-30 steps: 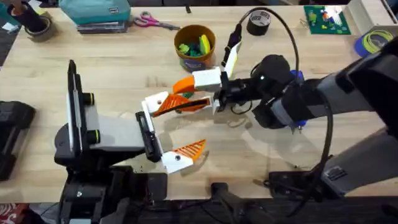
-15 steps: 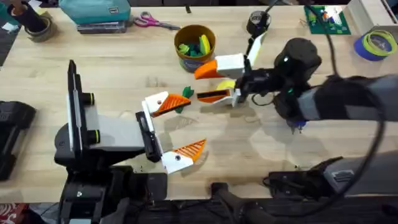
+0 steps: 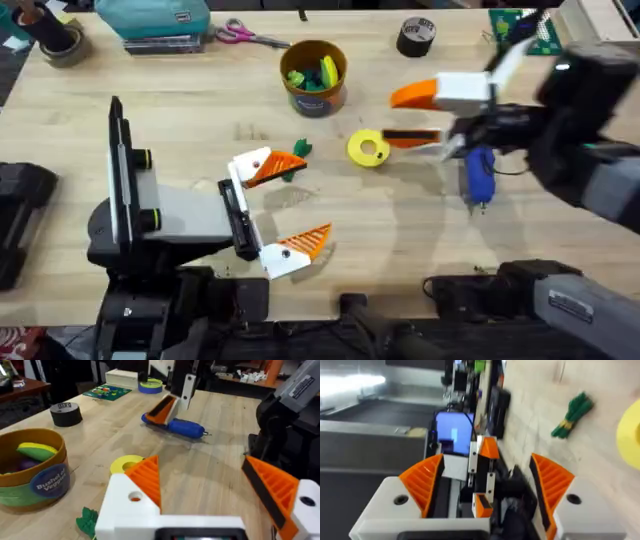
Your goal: Pick up the gripper from the table and insert it into the empty holder that is missing its gripper. Then pick up a screw, insert it into the mounting hole, and use the screwdriver to tighten it. Finally, clean up the table by picking up the vegetable and placing it into the bucket.
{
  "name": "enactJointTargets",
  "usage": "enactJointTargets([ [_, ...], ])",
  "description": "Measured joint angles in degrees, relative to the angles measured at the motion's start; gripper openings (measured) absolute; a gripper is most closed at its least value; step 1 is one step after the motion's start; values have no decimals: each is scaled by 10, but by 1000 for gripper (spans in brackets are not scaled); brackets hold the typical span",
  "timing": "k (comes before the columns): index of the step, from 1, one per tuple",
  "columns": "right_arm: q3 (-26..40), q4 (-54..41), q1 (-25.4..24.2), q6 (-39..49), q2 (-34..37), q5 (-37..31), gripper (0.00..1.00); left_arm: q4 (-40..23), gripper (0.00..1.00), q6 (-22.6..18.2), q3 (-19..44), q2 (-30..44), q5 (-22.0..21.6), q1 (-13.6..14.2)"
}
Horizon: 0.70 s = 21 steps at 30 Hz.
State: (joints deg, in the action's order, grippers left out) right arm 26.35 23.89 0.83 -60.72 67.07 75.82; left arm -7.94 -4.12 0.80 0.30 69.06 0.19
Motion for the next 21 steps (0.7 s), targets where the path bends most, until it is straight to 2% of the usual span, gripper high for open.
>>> enactJointTargets([
  [4, 0, -48, -57, 42, -58, 6, 997, 0, 985, 0, 0, 0, 0, 0],
  [8, 0, -129, -62, 86, -96, -14, 998, 0, 985, 0, 0, 0, 0, 0],
  [15, 9, -345, 19, 194, -113, -174, 997, 0, 985, 0, 0, 0, 0, 0],
  [18, 60, -490, 45, 262, -113, -268, 997, 0, 985, 0, 0, 0, 0, 0],
  [21, 156, -631, 62, 335, -113, -362, 997, 0, 985, 0, 0, 0, 0, 0],
])
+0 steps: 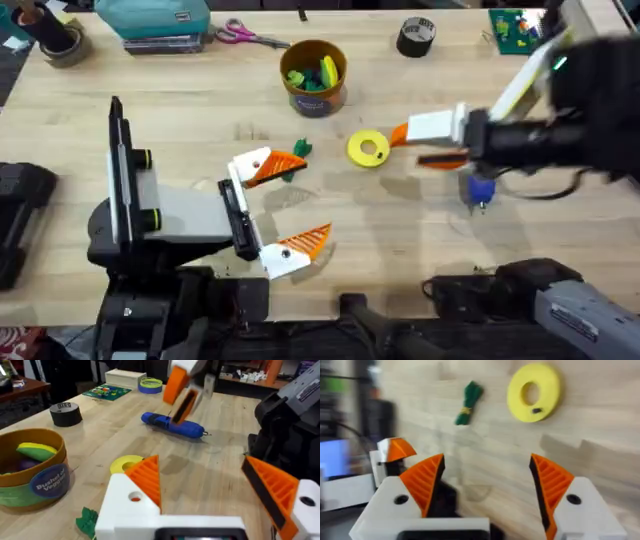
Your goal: Pick up the gripper from the table and insert it into the empty holder that is missing its gripper. Then pick up a screw, insert it into the mounting hole, and use the screwdriver to tighten it. Finally, clean up the table by picking up the vegetable and placing it into the bucket.
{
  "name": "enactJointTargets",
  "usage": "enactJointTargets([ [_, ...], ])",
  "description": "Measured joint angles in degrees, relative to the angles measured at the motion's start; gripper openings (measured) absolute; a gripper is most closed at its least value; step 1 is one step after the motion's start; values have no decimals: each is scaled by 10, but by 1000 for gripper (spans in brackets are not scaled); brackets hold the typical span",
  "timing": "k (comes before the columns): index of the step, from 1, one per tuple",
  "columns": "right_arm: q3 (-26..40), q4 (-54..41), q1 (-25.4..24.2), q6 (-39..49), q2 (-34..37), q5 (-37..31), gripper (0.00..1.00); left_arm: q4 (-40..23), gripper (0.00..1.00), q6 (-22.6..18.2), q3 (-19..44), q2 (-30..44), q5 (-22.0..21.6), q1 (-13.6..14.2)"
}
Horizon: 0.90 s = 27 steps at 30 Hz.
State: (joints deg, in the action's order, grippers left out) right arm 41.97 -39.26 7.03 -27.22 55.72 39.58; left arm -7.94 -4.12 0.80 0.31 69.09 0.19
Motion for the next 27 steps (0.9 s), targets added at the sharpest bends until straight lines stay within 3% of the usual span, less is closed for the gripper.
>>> enactJointTargets([
  [6, 217, -214, 13, 121, 0, -177, 997, 0, 986, 0, 0, 0, 1, 0],
  [11, 318, -308, 13, 165, 0, -281, 998, 0, 986, 0, 0, 0, 1, 0],
  [22, 342, -350, 29, 213, 16, -353, 997, 0, 986, 0, 0, 0, 1, 0],
  [27, 342, -348, 92, 226, 38, -367, 997, 0, 985, 0, 0, 0, 1, 0],
])
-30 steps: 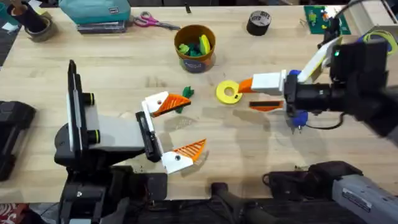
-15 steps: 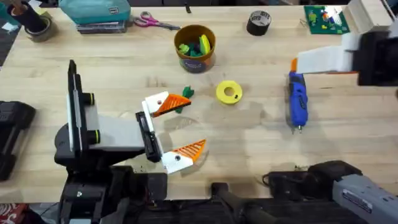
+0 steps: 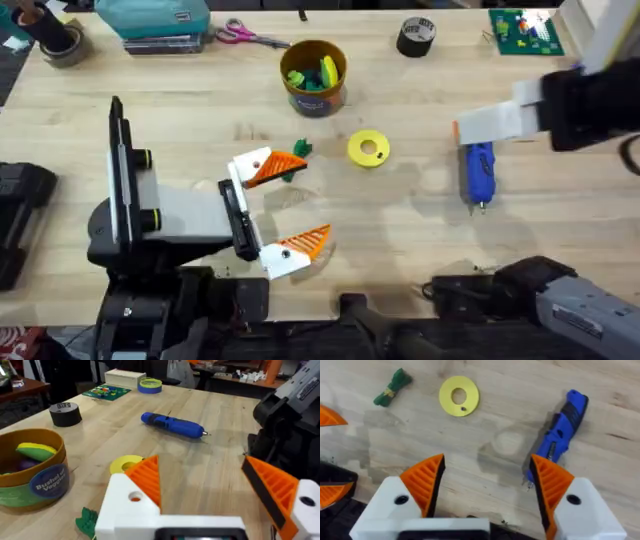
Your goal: Pick up the gripper from the table and insert it into the empty holder that is missing its gripper. Then pick up a screw, insert it into the mounting hole, and use the screwdriver to tighten it. Finally, clean up the table by picking up the vegetable and placing it into the bucket.
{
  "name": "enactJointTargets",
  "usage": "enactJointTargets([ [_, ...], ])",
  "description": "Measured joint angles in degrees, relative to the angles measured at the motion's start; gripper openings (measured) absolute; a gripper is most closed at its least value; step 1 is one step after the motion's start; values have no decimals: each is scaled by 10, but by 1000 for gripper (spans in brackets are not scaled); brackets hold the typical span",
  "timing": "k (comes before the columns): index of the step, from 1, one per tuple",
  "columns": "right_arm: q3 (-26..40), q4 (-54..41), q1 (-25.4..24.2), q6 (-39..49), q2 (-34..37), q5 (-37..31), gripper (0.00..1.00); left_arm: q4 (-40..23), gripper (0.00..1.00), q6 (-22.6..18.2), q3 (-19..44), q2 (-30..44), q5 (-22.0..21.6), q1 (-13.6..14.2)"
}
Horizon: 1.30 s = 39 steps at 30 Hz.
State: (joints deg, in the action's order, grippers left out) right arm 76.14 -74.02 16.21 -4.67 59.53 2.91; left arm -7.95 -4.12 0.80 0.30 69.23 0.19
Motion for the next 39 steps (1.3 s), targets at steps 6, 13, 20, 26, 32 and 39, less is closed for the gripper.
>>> enactJointTargets([
  [6, -7, 56, 70, -9, 40, -5, 998, 0, 985, 0, 0, 0, 0, 0],
  [13, -102, 144, 118, -28, 72, -5, 997, 0, 985, 0, 0, 0, 0, 0],
  [20, -177, 189, 123, -39, 115, -5, 995, 0, 985, 0, 0, 0, 0, 0],
  [26, -179, 228, 123, -44, 176, -5, 996, 0, 985, 0, 0, 0, 0, 0],
  [32, -179, 248, 123, -46, 242, -5, 980, 0, 985, 0, 0, 0, 0, 0],
  [39, -155, 248, 123, -46, 297, -5, 951, 0, 986, 0, 0, 0, 0, 0],
])
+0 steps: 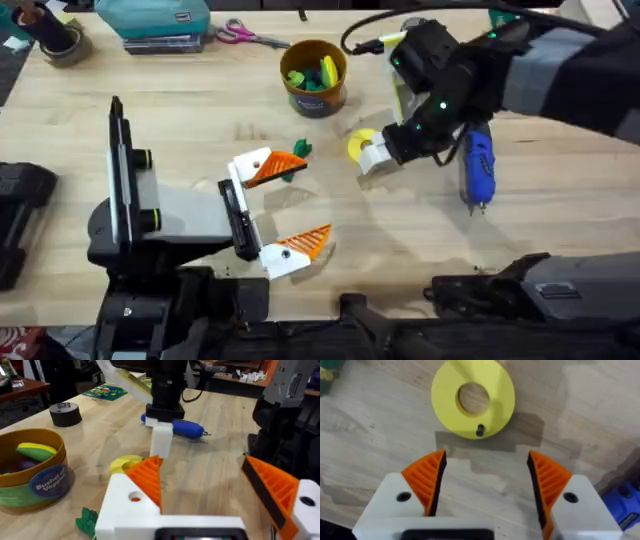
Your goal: Pick up the gripper from the table and insert it into the empty holder that is missing its gripper. Then pick up a screw, insert it into the mounting hole, and use the screwdriver to tighten it. Finally, clean up the table by picking up the vegetable and placing it into the bucket.
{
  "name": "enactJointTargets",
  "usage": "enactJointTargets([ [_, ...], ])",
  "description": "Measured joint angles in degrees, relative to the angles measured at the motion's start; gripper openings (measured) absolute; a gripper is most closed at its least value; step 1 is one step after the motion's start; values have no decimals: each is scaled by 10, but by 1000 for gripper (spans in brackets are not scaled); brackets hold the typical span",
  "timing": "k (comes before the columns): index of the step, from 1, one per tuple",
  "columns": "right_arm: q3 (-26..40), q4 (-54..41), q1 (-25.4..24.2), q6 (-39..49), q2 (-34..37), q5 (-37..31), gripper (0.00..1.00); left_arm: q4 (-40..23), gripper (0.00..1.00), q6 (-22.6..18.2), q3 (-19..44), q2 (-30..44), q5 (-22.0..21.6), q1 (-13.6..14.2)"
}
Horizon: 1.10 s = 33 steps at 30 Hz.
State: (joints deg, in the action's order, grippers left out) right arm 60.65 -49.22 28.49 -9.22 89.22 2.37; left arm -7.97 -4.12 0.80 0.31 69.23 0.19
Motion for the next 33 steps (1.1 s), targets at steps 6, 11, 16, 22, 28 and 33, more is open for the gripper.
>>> enactJointTargets([
  [6, 19, 17, 0, 0, 27, 0, 909, 0, 986, 0, 0, 0, 0, 0],
  [11, 19, 33, 0, 0, 39, 0, 858, 0, 985, 0, 0, 0, 0, 0],
  [16, 20, 48, 8, 0, 39, 0, 819, 0, 985, 0, 0, 0, 0, 0],
  [22, 20, 48, 26, -6, 39, -16, 800, 0, 985, 0, 0, 0, 0, 0],
  [28, 18, 56, 33, -14, 16, -30, 798, 0, 985, 0, 0, 0, 0, 0],
  [33, -11, 84, 33, -26, -32, -35, 798, 0, 985, 0, 0, 0, 0, 0],
])
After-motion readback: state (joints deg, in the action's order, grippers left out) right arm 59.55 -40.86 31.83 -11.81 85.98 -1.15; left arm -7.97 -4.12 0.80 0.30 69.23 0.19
